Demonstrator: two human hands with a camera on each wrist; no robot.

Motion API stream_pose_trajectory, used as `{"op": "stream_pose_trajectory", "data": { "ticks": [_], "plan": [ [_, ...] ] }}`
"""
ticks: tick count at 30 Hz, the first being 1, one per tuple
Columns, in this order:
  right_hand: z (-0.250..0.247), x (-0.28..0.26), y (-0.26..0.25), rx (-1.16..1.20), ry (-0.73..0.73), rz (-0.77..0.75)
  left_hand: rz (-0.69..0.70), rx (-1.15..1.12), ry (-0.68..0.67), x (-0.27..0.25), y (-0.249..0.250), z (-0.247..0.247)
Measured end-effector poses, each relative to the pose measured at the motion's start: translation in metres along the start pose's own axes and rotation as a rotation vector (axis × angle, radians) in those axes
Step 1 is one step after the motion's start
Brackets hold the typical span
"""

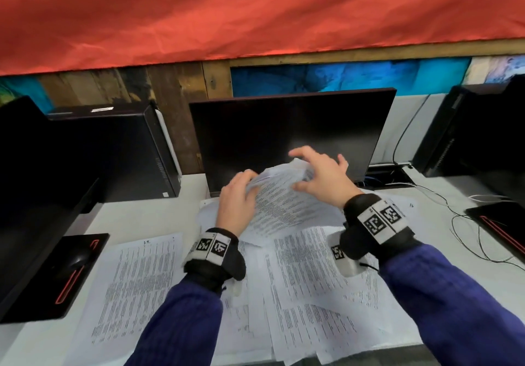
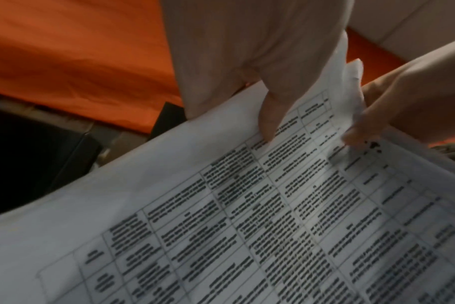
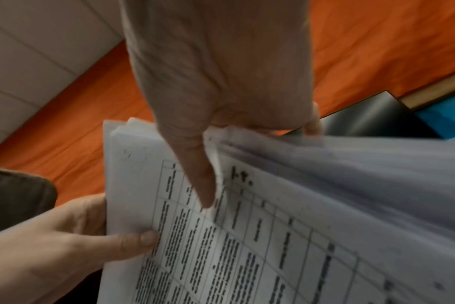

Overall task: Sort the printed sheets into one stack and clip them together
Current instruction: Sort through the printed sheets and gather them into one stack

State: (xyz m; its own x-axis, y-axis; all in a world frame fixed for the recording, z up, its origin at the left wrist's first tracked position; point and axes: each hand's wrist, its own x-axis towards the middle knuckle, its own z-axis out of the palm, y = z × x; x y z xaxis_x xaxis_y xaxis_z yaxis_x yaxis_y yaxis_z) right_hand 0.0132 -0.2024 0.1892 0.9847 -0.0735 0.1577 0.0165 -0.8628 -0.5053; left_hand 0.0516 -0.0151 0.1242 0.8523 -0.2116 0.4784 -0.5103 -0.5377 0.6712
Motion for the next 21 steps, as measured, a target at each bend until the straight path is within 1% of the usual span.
{"op": "stream_pose_trajectory", "data": {
  "ticks": [1, 2, 4, 6, 8, 9, 10, 11, 12, 13, 14, 15, 16, 17, 19, 20, 21],
  "plan": [
    [0.0, 0.001, -0.003, -0.031, -0.001, 0.018, 0.071, 0.057, -0.002, 0.003, 0.006, 0.0],
    [0.001, 0.002, -0.003, -0.017, 0.011, 0.041, 0.114, 0.097, -0.005, 0.005, 0.01, -0.001],
    [0.004, -0.001, 0.007, 0.149, 0.055, 0.067, 0.135, 0.157, -0.014, 0.008, 0.008, -0.004],
    [0.007, -0.008, 0.026, 0.383, 0.112, 0.108, 0.088, 0.287, -0.031, 0.009, -0.003, -0.013],
    [0.009, -0.017, 0.047, 0.608, 0.126, 0.169, -0.019, 0.45, -0.015, 0.008, -0.022, -0.026],
    [0.011, -0.022, 0.057, 0.72, 0.121, 0.21, -0.094, 0.468, 0.009, 0.007, -0.032, -0.033],
    [0.013, -0.027, 0.065, 0.815, 0.117, 0.257, -0.196, 0.357, 0.047, 0.005, -0.04, -0.04],
    [0.017, -0.031, 0.072, 0.901, 0.118, 0.302, -0.314, 0.126, 0.088, 0.003, -0.045, -0.045],
    [0.022, -0.034, 0.077, 0.986, 0.121, 0.346, -0.416, -0.13, 0.097, 0.001, -0.05, -0.046],
    [0.027, -0.037, 0.079, 1.065, 0.124, 0.383, -0.485, -0.358, 0.09, -0.002, -0.052, -0.044],
    [0.032, -0.039, 0.08, 1.131, 0.13, 0.417, -0.522, -0.484, 0.066, -0.006, -0.053, -0.041],
    [0.038, -0.041, 0.08, 1.183, 0.133, 0.442, -0.537, -0.565, 0.043, -0.009, -0.054, -0.036],
    [0.043, -0.043, 0.079, 1.219, 0.13, 0.461, -0.538, -0.595, 0.035, -0.013, -0.053, -0.029],
    [0.048, -0.045, 0.079, 1.242, 0.117, 0.47, -0.554, -0.608, 0.057, -0.016, -0.053, -0.021],
    [0.056, -0.049, 0.078, 1.267, 0.09, 0.463, -0.603, -0.558, 0.142, -0.02, -0.055, -0.012],
    [0.058, -0.05, 0.079, 1.286, 0.083, 0.456, -0.627, -0.53, 0.155, -0.02, -0.06, -0.011],
    [0.058, -0.05, 0.081, 1.306, 0.079, 0.455, -0.649, -0.521, 0.132, -0.021, -0.064, -0.012]
  ]
}}
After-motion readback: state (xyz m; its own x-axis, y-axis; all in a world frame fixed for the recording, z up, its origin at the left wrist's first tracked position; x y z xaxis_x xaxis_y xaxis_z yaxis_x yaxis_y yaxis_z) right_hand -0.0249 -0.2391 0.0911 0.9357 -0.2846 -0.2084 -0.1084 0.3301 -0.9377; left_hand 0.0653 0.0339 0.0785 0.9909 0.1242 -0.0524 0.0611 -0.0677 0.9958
